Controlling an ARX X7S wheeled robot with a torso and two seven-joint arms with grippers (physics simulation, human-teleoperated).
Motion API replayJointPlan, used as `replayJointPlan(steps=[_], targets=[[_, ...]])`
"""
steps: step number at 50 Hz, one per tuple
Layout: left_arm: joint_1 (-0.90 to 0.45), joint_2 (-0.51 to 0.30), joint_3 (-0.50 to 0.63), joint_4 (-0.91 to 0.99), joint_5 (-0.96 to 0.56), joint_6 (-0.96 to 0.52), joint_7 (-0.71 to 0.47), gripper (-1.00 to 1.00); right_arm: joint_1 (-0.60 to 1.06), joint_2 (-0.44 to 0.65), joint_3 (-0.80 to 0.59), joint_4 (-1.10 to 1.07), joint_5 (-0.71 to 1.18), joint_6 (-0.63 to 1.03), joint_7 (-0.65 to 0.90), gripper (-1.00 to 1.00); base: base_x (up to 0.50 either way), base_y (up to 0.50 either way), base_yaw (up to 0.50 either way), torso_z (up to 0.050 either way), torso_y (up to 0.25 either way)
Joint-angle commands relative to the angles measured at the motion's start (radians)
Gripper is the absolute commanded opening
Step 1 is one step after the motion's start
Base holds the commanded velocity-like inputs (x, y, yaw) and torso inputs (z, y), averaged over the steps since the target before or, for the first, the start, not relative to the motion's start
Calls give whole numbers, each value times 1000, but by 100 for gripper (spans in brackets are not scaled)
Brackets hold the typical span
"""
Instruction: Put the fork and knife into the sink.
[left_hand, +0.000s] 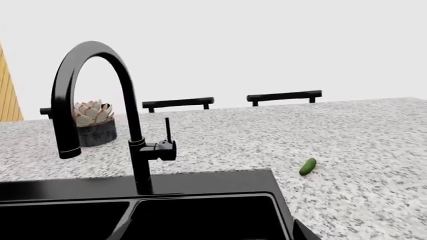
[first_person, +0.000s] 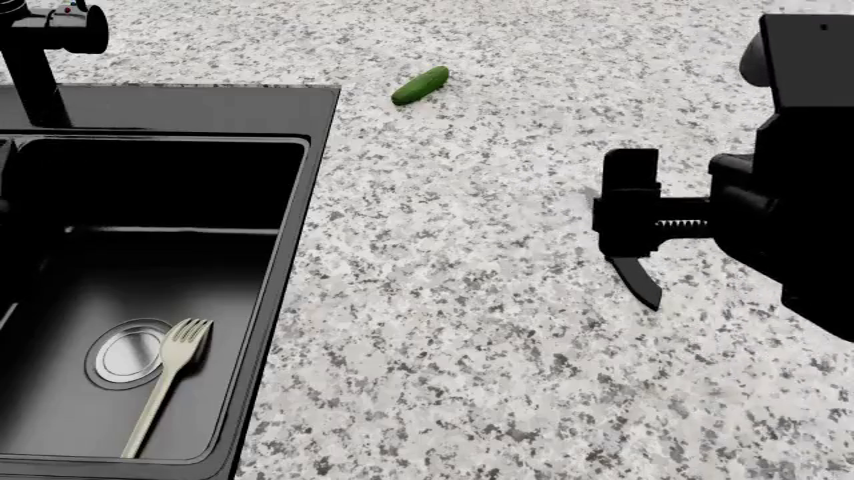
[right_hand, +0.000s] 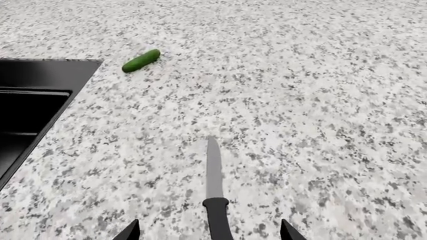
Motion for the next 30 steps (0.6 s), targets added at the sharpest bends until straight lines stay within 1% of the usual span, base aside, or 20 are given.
replayJointPlan(steps=[1,4,5,10,25,30], targets=[[7,1,17,-1,27,17,30,100,28,-3,-101,117,-63,-92,-53,100,0,0,0,0,0],[18,0,24,-5,51,26,53,100,54,-13,-169,170,-111,-146,-94,100,0,0,0,0,0],[20,-2,27,-5,57,27,57,100,58,-16,-176,181,-121,-154,-92,100,0,0,0,0,0],[24,0,32,-8,58,31,56,100,85,-19,-249,289,-176,-244,-181,100,0,0,0,0,0],[47,-9,46,-4,98,59,98,100,69,-48,-307,410,-214,-334,-264,100,0,0,0,0,0],[29,0,58,-11,84,51,83,100,81,-69,-323,467,-229,-374,-296,100,0,0,0,0,0]])
